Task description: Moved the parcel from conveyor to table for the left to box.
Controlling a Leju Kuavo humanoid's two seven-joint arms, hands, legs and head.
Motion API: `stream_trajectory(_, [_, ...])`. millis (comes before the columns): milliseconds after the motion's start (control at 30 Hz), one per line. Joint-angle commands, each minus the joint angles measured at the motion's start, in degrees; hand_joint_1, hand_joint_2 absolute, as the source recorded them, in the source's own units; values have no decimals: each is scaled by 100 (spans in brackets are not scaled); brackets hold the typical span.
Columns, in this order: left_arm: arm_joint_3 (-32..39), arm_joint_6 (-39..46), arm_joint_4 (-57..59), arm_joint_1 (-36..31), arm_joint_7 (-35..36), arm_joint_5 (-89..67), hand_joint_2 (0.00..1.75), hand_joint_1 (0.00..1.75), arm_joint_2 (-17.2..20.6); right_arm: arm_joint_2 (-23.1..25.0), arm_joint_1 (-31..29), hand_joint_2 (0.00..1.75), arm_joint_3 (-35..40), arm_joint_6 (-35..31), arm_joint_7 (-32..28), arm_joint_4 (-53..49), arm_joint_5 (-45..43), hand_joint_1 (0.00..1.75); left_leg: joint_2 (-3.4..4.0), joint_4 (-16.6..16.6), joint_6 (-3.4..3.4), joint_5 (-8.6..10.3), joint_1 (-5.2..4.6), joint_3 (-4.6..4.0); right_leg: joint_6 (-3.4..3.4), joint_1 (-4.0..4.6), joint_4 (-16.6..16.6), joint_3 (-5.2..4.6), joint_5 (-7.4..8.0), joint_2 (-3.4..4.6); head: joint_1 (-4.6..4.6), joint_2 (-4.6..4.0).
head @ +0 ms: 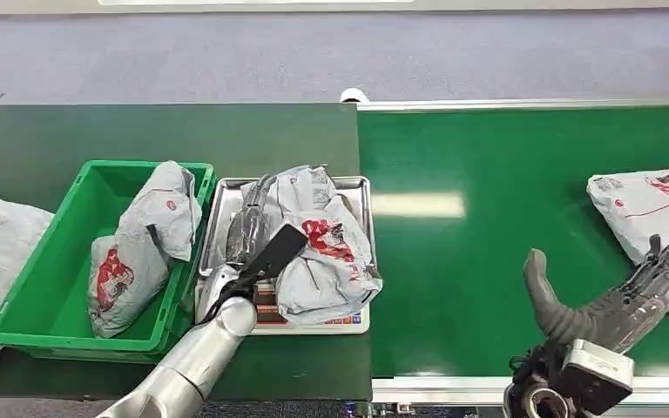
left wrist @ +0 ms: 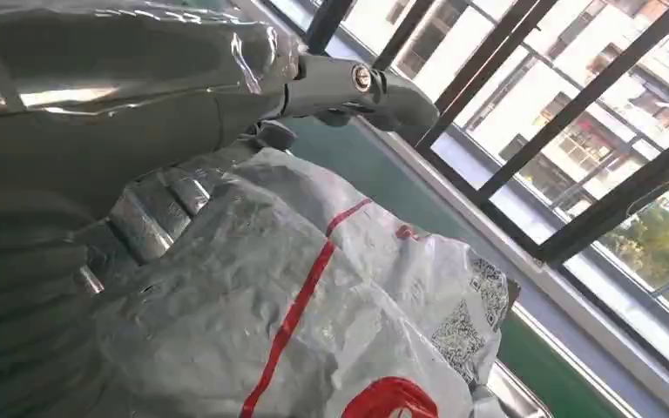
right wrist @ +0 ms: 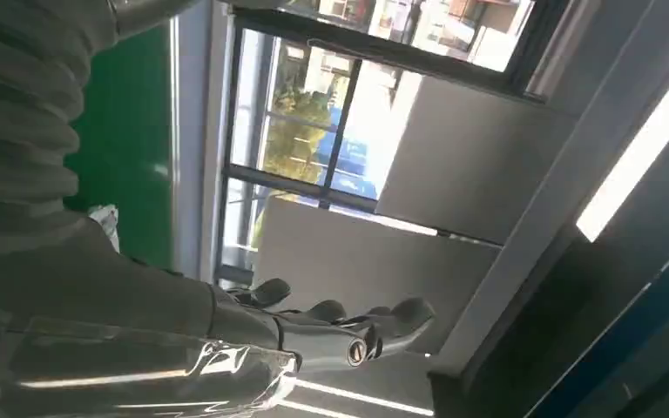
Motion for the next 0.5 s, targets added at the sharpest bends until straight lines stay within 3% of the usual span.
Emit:
stream_trajectory(33, [-31, -137, 514, -148, -20, -101, 175, 0, -46, 140, 83, 175, -307, -22, -81, -34, -46, 0, 0, -6, 1, 6, 0, 2, -4, 2, -8, 4, 5, -8, 2, 0])
stream_trajectory(200, [-323, -600, 728, -276, 168, -391, 175, 0, -1, 98, 65, 175, -244, -22, -64, -81, -127, 0, 0, -3, 2, 5, -1, -2, -3, 1, -5, 1, 4, -7, 2, 0])
stream_trajectory(233, [-323, -600, 728, -276, 168, -391, 175, 9, -1, 98, 65, 175, -244, -22, -64, -81, -127, 0, 2, -6, 3, 8, 0, -1, -4, 2, -9, 2, 8, -9, 2, 0])
stream_trajectory(267, [-376, -715, 786, -296, 193, -442, 175, 140, -5, 81, 43, 175, -231, -22, -46, -77, -135, 0, -1, -2, 1, 3, -1, 1, -3, 0, -3, 3, 2, -6, 2, 0])
stream_trajectory(300, [-452, -842, 856, -321, 245, -526, 175, 161, -3, 64, 34, 175, -212, -22, -34, -78, -145, 0, 0, -6, 1, 7, 0, 2, -4, 1, -7, 5, 5, -9, 2, 0])
stream_trajectory(500, [-475, -908, 885, -325, 268, -553, 175, 168, -18, 58, 26, 175, -211, -22, -25, -82, -141, 0, 0, -3, 1, 4, 0, 2, -3, 0, -3, 7, 3, -6, 2, 0])
